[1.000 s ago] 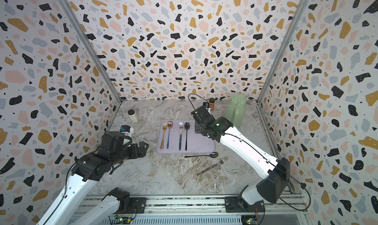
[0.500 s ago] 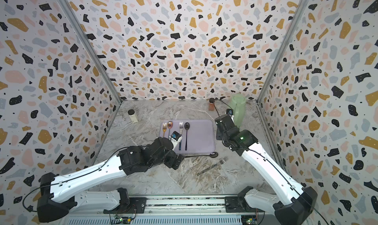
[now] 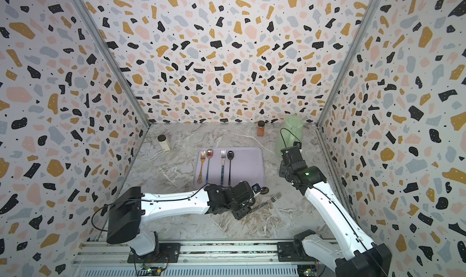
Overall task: Set the spoon and fork side by side
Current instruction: Pick up the fork at the center of the board.
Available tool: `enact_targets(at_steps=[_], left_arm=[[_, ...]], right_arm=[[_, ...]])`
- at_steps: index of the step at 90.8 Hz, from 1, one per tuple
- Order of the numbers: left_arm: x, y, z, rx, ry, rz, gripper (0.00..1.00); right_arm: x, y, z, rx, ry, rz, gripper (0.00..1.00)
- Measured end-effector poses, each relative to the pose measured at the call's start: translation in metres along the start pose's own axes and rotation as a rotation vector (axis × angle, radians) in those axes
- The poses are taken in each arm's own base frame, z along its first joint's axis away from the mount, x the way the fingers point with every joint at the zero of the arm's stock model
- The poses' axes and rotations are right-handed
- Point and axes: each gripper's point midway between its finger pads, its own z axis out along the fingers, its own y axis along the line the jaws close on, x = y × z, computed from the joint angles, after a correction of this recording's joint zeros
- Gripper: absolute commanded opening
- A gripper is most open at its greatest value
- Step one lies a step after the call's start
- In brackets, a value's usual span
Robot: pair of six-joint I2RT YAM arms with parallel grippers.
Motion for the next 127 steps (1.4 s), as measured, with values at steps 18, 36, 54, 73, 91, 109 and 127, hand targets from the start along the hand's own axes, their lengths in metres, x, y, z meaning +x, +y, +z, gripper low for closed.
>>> enact_targets(at_steps=[18,36,54,73,91,109,127], left_arm=[[0.004,-0.008,0.032,0.01,0.033,0.063,0.6],[0.003,-0.019,0.052,0.048,0.049,0.101,0.55],[0.007,-0.027,0.067,0.086,0.07,0.111,0.47],[0.007,-0.032,0.075,0.102,0.076,0.114,0.27],[0.008,-0.031,0.074,0.099,0.081,0.112,0.15],[-0.001,-0.031,0.051,0.117,0.051,0.104,0.12],[-0.038,-0.019,0.008,0.072,-0.054,0.061,0.06]], right_arm=[[0.004,-0.003,0.008,-0.01,0.016,0.029,0.51],[0.008,-0.003,0.016,-0.031,0.04,0.058,0.51],[0.007,0.001,0.018,-0.054,0.042,0.074,0.51],[0.005,0.002,0.019,-0.066,0.038,0.091,0.5],[0.004,0.001,0.019,-0.067,0.039,0.097,0.5],[0.005,0.001,0.02,-0.07,0.041,0.102,0.48],[0.001,-0.003,0.008,-0.084,-0.002,0.121,0.48]])
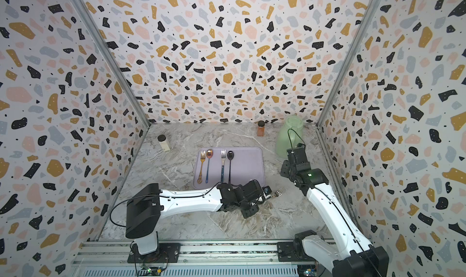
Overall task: Set the spoon and fork side by side
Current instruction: Pick up the fork at the center of the board, then place the fork on the tray.
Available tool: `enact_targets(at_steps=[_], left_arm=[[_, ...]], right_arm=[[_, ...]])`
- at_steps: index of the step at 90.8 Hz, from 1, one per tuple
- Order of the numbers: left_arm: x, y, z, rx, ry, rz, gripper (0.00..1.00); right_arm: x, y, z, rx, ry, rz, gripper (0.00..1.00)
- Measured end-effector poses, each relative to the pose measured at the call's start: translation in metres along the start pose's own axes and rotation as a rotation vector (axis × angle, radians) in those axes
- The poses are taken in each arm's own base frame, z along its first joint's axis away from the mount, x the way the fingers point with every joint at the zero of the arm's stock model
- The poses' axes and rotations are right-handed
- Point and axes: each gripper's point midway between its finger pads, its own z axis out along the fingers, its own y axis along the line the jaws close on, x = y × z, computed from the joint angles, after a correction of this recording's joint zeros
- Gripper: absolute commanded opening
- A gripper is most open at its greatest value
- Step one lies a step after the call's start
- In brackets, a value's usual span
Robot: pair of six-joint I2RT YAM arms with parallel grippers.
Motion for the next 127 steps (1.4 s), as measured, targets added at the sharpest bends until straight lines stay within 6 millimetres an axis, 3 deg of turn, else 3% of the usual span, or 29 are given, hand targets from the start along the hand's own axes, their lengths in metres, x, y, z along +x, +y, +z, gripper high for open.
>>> enact_targets(at_steps=[12,29,50,62,77,94,127], left_arm=[[-0.021,0.02,-0.018,-0.063,-0.057,-0.085,0.05],[-0.034,0.08,-0.022,-0.205,-0.093,-0.315,0.09],[-0.042,0.152,-0.002,-0.333,-0.117,-0.612,0.0],[-0.041,0.179,0.019,-0.379,-0.11,-0.737,0.0],[-0.026,0.195,0.041,-0.434,-0.079,-0.873,0.0],[-0.004,0.195,0.06,-0.469,-0.017,-0.962,0.0],[0.009,0.192,0.07,-0.468,0.028,-1.031,0.0]], right_arm=[[-0.011,-0.006,-0.026,-0.022,-0.095,0.027,0.48],[-0.022,-0.015,-0.057,-0.039,-0.212,0.062,0.49],[-0.019,-0.018,-0.051,-0.019,-0.2,0.068,0.49],[-0.012,-0.015,-0.037,-0.009,-0.15,0.058,0.49],[-0.007,-0.015,-0.032,-0.006,-0.128,0.056,0.49],[-0.009,-0.012,-0.03,-0.017,-0.129,0.061,0.49],[-0.006,-0.007,-0.022,-0.033,-0.108,0.07,0.49]])
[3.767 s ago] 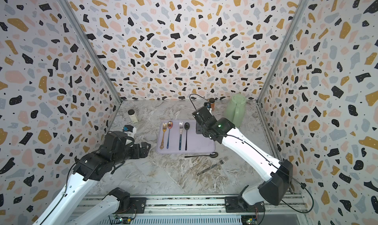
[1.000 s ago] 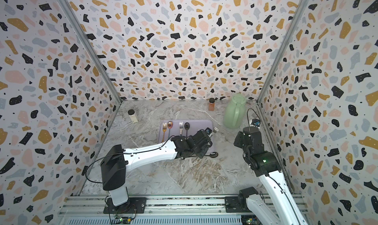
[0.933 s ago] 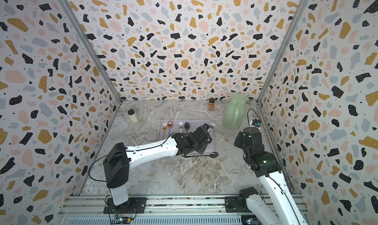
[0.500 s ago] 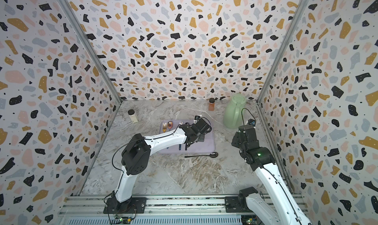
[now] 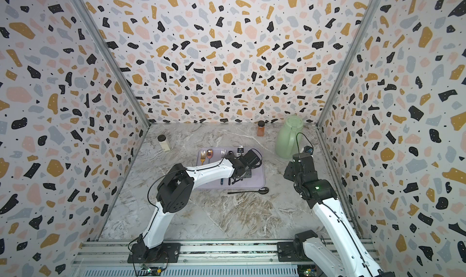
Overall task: Set the spoon and fork side by side
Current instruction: Place the fork on the tray.
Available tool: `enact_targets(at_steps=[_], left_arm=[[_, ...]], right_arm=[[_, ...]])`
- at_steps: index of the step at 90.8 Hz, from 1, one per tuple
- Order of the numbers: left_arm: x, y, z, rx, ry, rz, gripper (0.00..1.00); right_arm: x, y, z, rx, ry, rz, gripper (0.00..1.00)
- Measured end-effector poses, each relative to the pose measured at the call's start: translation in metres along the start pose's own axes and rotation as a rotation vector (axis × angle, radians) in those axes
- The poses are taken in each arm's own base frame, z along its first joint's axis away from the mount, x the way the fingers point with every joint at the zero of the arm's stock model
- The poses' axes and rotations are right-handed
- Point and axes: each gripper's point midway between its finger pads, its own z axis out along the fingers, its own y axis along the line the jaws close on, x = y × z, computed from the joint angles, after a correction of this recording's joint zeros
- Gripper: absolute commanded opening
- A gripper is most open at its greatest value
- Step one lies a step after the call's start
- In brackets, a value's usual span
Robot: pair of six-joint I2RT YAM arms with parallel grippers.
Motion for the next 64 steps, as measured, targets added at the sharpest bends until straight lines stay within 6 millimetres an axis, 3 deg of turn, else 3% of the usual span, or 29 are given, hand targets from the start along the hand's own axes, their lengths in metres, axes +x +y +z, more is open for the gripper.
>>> enact_targets(at_steps=[35,50,64], left_arm=[[0.01,-0.002,0.011,0.0,0.044,0.01,0.0],[0.014,-0.005,0.016,0.007,0.063,0.028,0.27],[0.013,-0.008,0.013,0.021,0.066,0.064,0.38]], right_arm=[[0.0,0.001,0.001,-0.006,0.002,0.001,0.49],[0.001,0.001,0.002,-0.006,0.004,0.001,0.48],[0.001,0.002,0.002,-0.011,0.006,0.001,0.48]])
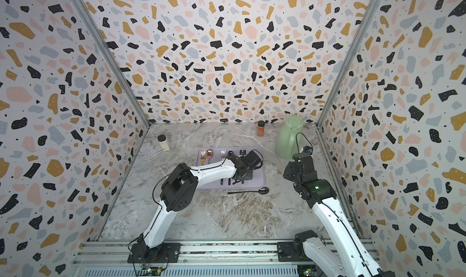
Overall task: Set the spoon and fork side by side
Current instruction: Place the fork on the tray, then pick up the spoon from the center of the board.
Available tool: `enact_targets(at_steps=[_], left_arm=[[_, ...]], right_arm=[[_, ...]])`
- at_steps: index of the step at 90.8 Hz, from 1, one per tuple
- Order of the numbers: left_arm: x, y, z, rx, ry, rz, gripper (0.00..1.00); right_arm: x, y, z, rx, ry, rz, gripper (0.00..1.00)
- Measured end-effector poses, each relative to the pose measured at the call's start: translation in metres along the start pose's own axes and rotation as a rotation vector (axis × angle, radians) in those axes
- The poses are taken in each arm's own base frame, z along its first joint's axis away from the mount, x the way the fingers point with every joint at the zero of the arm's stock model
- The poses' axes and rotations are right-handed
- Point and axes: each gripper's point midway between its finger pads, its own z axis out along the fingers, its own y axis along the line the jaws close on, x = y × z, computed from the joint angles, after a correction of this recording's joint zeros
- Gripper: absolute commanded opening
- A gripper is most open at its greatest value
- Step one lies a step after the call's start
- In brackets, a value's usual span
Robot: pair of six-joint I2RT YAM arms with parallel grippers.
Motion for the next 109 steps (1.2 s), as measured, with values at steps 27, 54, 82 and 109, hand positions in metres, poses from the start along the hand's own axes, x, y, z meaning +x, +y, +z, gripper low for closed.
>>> enact_targets(at_steps=[27,54,82,109], left_arm=[[0.008,-0.003,-0.07,0.078,-0.068,0.126,0.52],[0.076,0.038,-0.074,0.104,-0.034,0.315,0.58],[0.099,0.05,-0.052,0.118,-0.023,0.378,0.64],[0.093,0.035,-0.051,0.18,-0.058,0.377,0.6]], right_arm=[[0.002,0.003,0.0,-0.02,0.013,0.011,0.49],[0.007,0.009,0.004,-0.044,0.042,0.018,0.5],[0.009,0.012,0.009,-0.048,0.06,0.016,0.5],[0.009,0.012,0.01,-0.05,0.059,0.016,0.5]])
